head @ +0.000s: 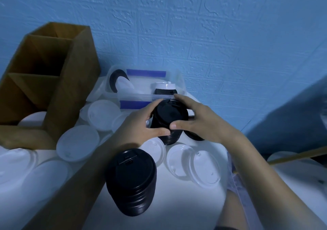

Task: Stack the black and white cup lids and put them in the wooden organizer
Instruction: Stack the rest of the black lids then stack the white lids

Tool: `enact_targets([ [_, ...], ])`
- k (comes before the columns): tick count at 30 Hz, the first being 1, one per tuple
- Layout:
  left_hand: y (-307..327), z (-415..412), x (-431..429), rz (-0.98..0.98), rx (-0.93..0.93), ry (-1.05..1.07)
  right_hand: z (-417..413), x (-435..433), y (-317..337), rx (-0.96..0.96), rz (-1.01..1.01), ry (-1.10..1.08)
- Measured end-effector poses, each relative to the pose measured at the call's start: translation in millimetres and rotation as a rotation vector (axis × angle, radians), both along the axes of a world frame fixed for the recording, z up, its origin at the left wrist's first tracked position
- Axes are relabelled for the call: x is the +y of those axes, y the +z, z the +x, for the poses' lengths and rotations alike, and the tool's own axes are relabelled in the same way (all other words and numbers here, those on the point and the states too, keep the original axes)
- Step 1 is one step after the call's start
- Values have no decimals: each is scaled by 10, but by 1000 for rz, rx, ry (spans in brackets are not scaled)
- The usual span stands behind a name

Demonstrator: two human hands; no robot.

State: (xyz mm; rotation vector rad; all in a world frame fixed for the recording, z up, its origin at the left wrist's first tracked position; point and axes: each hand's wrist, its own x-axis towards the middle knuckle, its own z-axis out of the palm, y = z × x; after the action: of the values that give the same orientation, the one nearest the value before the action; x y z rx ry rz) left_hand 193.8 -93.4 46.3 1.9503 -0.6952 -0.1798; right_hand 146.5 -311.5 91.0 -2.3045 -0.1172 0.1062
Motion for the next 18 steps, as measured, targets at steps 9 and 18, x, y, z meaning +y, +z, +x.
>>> enact_targets([
  [9, 15, -35, -17, -6, -18, 22, 34, -166, -140, 8, 175, 71],
  [18, -47, -21, -9, -4, -24, 36, -87, -535, -448, 17, -376, -175],
])
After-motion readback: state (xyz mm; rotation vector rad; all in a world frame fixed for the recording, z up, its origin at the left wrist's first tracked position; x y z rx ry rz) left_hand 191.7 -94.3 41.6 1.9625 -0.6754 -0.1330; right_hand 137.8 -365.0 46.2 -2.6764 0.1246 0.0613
